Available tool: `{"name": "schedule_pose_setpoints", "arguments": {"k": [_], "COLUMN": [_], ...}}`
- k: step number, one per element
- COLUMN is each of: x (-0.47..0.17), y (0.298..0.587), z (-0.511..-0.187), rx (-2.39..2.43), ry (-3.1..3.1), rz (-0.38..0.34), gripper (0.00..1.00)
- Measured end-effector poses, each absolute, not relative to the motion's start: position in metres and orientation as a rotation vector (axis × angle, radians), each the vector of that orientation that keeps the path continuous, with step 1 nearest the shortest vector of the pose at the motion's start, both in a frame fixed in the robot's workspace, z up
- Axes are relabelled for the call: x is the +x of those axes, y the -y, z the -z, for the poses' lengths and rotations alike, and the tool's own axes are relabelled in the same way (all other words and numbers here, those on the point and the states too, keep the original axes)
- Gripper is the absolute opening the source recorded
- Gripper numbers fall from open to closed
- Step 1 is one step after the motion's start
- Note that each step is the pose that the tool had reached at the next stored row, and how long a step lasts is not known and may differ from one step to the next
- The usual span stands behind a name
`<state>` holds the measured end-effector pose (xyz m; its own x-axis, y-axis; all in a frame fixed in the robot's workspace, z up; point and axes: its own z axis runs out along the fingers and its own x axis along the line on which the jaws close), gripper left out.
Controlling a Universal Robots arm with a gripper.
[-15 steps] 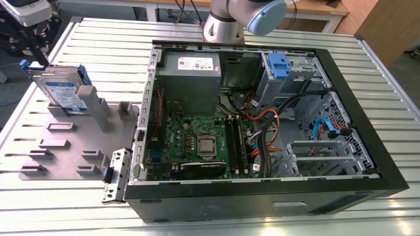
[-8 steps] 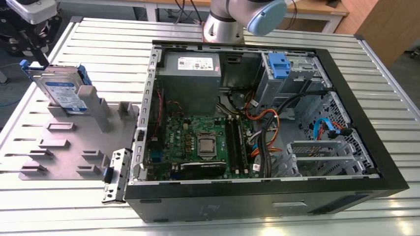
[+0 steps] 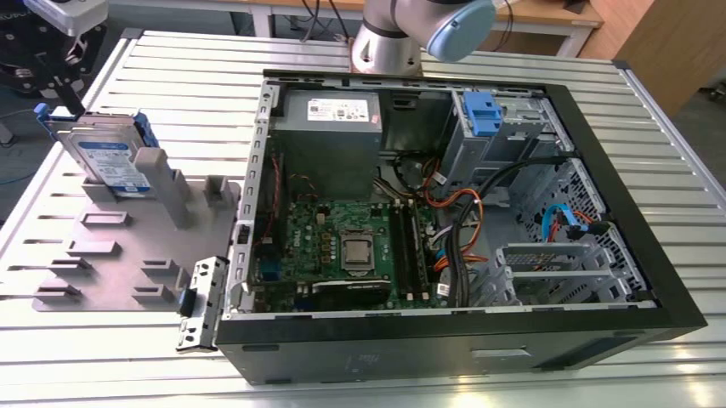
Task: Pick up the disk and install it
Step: 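Pick up the disk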
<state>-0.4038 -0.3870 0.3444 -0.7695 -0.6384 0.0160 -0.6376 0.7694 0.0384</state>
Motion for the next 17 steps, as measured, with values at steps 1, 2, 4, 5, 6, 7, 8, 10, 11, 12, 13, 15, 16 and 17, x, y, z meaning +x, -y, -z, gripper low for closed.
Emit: {"name": "schedule_pose_setpoints", "arguments": {"k": [1,2,4,5,6,7,8,10,11,12,13,15,16,17], "x": [-0.4038,-0.4038,-0.4038,-0.4038,-0.4038,-0.4038,-0.4038,-0.4038,-0.4038,-0.4038,-0.4038,-0.4038,-0.4038,-0.4038], "y": [0.3870,0.3870,0.3870,0.3870,0.3870,0.3870,0.3870,0.3870,0.3870,0.3870,0.3870,0.3870,0.3870,0.3870], "z": [-0.3443,-0.3443,-0.3442,-0.3442,-0.3441,-0.3441,-0.3440,-0.3439,-0.3438,-0.3438,-0.3437,-0.3436,-0.3436,-0.3435], "rx": [1.084,1.110,1.162,1.188,1.213,1.241,1.266,1.317,1.342,1.367,1.394,1.444,1.468,1.493], "ry": [2.918,2.908,2.887,2.876,2.865,2.853,2.842,2.818,2.806,2.793,2.780,2.754,2.740,2.727], "rz": [0.047,0.047,0.046,0.046,0.045,0.045,0.044,0.044,0.043,0.043,0.042,0.041,0.041,0.040], "gripper": [0.11,0.11,0.11,0.11,0.11,0.11,0.11,0.11,0.11,0.11,0.11,0.11,0.11,0.11]}}
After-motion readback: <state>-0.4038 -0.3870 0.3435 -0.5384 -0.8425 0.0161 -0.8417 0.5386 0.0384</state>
